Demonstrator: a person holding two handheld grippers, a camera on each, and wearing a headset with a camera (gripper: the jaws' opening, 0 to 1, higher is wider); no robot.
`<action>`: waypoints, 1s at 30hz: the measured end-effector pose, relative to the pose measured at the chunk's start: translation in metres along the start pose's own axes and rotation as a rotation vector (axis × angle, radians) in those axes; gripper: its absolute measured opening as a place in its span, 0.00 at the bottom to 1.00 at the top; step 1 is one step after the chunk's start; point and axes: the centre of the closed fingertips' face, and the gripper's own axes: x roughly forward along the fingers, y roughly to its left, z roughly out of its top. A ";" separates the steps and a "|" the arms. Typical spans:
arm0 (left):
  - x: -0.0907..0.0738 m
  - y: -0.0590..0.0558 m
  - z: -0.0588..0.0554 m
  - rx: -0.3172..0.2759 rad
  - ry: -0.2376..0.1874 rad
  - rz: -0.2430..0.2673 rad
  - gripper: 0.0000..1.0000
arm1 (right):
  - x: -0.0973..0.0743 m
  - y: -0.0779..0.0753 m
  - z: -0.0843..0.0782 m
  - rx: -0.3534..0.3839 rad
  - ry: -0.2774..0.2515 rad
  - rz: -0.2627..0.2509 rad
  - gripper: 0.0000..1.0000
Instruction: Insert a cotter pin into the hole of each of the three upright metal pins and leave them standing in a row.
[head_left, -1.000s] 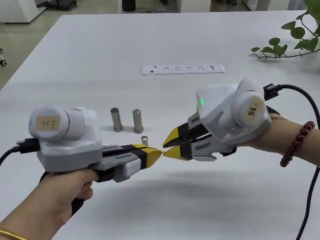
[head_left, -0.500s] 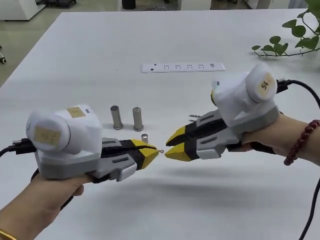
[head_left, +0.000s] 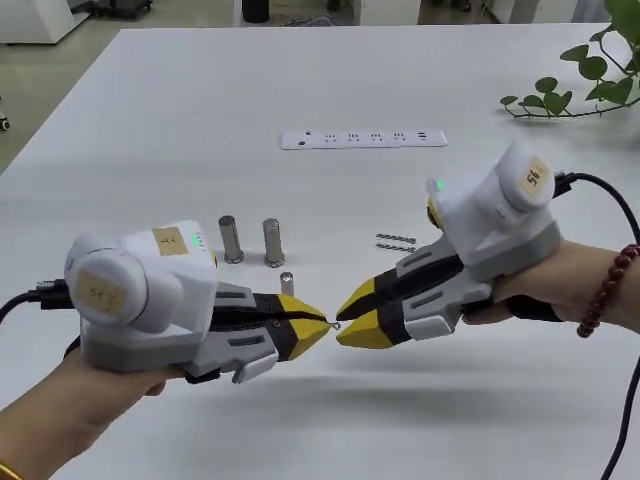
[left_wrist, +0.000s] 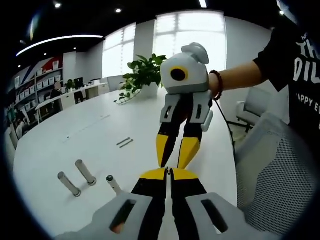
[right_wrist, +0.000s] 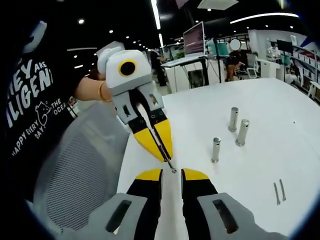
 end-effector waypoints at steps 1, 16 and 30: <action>0.000 -0.001 0.001 -0.001 -0.003 -0.005 0.00 | 0.000 0.002 -0.001 -0.006 0.006 0.008 0.09; 0.000 -0.008 0.001 -0.010 -0.011 -0.038 0.00 | 0.007 0.010 -0.001 -0.017 0.007 0.035 0.03; 0.001 -0.009 0.000 -0.051 -0.015 -0.034 0.00 | 0.007 0.012 0.000 -0.093 0.040 0.014 0.00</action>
